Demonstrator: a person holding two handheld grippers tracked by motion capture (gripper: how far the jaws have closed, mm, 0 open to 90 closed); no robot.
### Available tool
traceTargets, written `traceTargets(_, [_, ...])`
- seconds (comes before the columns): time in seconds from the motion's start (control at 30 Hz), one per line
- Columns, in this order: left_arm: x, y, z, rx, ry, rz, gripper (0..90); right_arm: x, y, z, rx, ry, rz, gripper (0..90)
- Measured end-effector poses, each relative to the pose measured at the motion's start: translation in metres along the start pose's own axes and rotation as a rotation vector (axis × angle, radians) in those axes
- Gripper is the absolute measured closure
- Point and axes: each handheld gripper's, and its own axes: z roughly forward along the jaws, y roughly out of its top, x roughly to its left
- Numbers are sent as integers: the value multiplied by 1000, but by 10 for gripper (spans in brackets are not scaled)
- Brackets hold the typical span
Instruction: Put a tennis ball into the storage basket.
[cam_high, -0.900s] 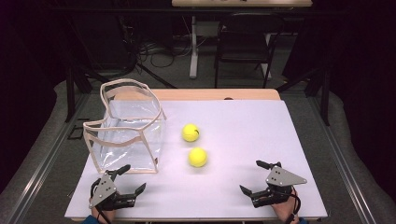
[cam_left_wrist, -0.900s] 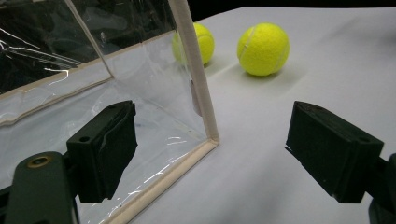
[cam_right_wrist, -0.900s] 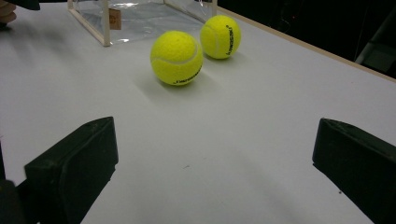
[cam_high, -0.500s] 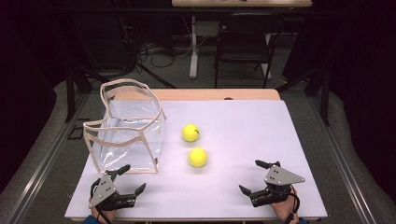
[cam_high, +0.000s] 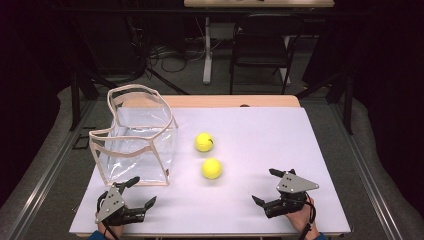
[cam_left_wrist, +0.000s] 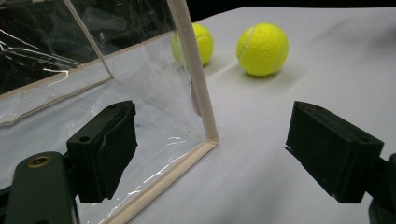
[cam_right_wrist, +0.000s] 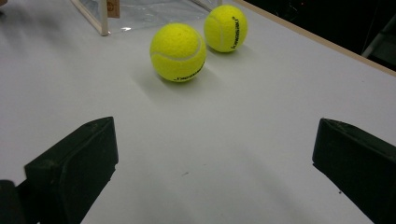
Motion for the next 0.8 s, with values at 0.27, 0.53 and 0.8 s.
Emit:
traceTargets(0.27, [0,0,0,0,-3,0,159,0,6,11,33,21,-4,0])
traceTargets(0.53, [0,0,0,0,-3,2,159,-1,10,23,66,47,10,0])
traceTargets(0.8, [0,0,0,-3,-2,5,159,0,18,34,79,61,12,0])
